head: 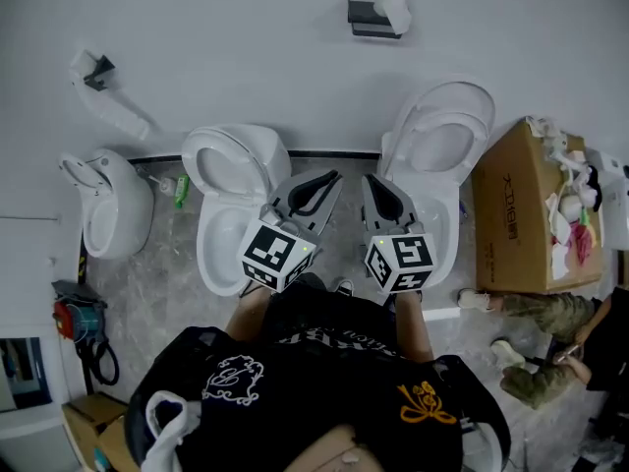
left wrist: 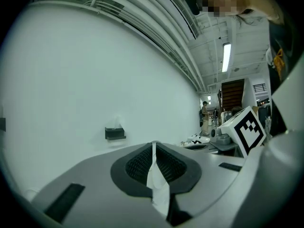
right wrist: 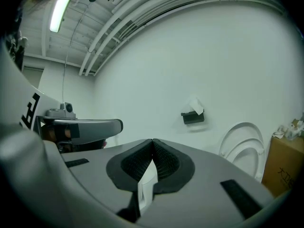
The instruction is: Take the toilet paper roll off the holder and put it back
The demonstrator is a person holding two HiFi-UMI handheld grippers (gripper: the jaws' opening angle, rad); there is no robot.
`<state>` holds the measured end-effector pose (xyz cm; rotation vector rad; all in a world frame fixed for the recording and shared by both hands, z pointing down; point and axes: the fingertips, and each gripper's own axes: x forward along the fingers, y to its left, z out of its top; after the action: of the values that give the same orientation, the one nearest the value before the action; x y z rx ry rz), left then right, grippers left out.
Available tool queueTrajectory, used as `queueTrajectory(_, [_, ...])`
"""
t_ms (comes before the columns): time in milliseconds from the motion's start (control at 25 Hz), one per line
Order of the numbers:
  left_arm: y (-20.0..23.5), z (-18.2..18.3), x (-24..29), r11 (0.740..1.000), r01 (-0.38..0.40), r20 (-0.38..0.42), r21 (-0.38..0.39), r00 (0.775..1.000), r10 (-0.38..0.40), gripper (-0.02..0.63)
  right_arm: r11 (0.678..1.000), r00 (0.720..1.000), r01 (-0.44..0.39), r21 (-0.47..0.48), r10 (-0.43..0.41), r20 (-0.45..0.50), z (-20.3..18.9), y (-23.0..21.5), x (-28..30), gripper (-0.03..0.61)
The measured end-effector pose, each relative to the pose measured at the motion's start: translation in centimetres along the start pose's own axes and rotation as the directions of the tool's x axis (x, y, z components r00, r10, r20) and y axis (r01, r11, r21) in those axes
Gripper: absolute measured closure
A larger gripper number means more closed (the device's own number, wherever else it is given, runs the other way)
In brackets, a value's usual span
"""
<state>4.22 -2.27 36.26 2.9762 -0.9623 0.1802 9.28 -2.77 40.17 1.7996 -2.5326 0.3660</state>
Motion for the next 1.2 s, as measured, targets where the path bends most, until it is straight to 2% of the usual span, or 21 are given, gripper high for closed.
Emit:
queueTrajectory(320, [1.8, -0.4, 1.5, 1.000, -0.017, -0.038, 0.009, 0.999, 0.017, 0.577, 0.999, 0.999, -0.019, 0.048, 0.020, -0.027, -1.5, -1.2, 2.3, 0.565])
queueTrajectory(480, [2.9, -0.1, 4.3, 1.000, -0.010, -0.034, 0.011, 0.999, 0.011, 0.577, 0.999, 0.999, -0.008, 0.053, 0.010, -0.031, -1.3, -3.6, 3.6, 0.565])
queueTrajectory(680, [6.0, 0.0, 8.3, 0.999, 0.021, -0.034, 0.024, 0.999, -0.020, 0.577, 0.998, 1.000, 0.028, 0.054, -0.029, 0.007, 0.7, -7.0, 7.6, 0.565])
queueTrajectory(960, [12.5, 1.6, 13.6, 0.998, 0.045, -0.010, 0.048, 0.999, -0.045, 0.577, 0.998, 0.997, 0.056, 0.015, -0.057, 0.047, 4.5, -10.2, 14.8, 0.565])
queueTrajectory(1200, [16.9, 1.8, 17.4, 0.996, 0.076, -0.013, 0.050, 0.997, -0.075, 0.577, 0.993, 0.992, 0.112, -0.022, -0.110, 0.064, 7.3, -13.4, 19.8, 0.565])
